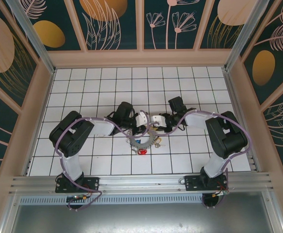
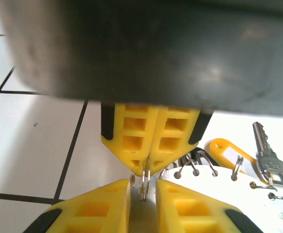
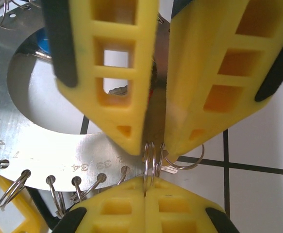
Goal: Put the keys on the keyring
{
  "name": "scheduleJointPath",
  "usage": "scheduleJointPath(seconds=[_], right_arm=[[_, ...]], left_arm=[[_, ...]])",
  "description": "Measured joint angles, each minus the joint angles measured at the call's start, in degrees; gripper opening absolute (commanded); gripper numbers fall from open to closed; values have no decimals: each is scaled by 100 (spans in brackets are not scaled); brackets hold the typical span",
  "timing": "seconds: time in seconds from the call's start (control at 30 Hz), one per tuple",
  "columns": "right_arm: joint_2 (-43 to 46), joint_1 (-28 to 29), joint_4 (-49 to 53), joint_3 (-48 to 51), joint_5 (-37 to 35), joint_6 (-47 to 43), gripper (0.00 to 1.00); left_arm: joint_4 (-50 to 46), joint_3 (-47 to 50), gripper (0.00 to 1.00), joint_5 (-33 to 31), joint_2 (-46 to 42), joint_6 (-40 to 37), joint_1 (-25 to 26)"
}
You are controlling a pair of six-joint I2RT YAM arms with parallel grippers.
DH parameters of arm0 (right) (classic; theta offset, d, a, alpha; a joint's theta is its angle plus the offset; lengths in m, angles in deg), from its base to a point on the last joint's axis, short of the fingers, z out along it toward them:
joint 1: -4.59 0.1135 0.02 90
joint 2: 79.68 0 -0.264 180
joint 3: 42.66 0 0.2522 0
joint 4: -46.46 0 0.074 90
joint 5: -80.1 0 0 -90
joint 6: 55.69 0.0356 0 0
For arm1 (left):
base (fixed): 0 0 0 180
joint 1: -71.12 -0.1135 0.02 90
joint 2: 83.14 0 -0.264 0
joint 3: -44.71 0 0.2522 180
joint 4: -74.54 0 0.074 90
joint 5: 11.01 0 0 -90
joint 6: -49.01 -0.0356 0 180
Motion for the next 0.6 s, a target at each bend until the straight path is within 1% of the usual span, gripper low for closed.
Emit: scheduleJointPath(seconds=[0.1, 0.23, 0.43, 0.6], right_arm=[[0, -28, 46, 0, 9, 24, 0], [0, -79, 83, 0, 26, 85, 0], [0, -157, 85, 0, 111, 105, 0], [0, -275, 52, 7, 240, 109, 0]], left_arm=[[0, -85, 19, -37, 59, -55, 46], [4, -181, 22, -52, 131, -76, 87], [101, -201, 21, -44, 168, -103, 116], [402, 70, 23, -42, 170, -140, 131]])
